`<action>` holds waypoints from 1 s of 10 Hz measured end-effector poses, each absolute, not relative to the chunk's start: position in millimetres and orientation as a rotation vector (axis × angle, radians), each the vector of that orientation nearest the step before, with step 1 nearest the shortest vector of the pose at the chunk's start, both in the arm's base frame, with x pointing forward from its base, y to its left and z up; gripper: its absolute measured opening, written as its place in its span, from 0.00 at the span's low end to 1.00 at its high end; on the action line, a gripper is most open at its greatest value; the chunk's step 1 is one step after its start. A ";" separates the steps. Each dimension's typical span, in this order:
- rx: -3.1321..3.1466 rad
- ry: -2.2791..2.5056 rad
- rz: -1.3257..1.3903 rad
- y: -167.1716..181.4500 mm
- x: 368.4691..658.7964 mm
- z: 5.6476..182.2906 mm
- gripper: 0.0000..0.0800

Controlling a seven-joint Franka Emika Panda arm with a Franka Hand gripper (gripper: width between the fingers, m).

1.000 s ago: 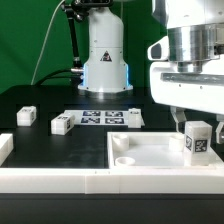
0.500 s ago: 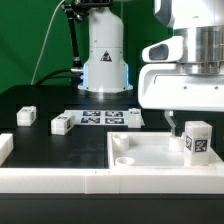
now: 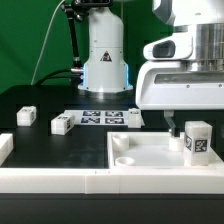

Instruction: Assemble one leg

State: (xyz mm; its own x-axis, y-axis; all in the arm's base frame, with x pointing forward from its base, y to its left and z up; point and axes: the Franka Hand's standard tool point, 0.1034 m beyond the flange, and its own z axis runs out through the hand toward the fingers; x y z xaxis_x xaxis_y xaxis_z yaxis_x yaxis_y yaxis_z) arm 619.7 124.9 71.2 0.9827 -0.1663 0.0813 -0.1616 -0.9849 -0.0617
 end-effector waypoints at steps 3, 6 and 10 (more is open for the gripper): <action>-3.076 0.264 -0.133 121.0 619.8 70.8 0.36; -3.065 0.341 -0.136 120.3 620.1 70.7 0.36; -2.960 0.849 -0.164 105.1 617.8 70.1 0.36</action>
Offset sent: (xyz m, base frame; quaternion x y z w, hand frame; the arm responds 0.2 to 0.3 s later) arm 0.0000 0.0000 0.0000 0.0000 0.0000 0.0799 0.9968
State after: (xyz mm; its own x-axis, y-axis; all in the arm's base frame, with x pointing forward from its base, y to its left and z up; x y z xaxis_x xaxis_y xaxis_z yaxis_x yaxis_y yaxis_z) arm 617.8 105.1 70.1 0.8429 -0.5311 0.0861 -0.5250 -0.8469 -0.0847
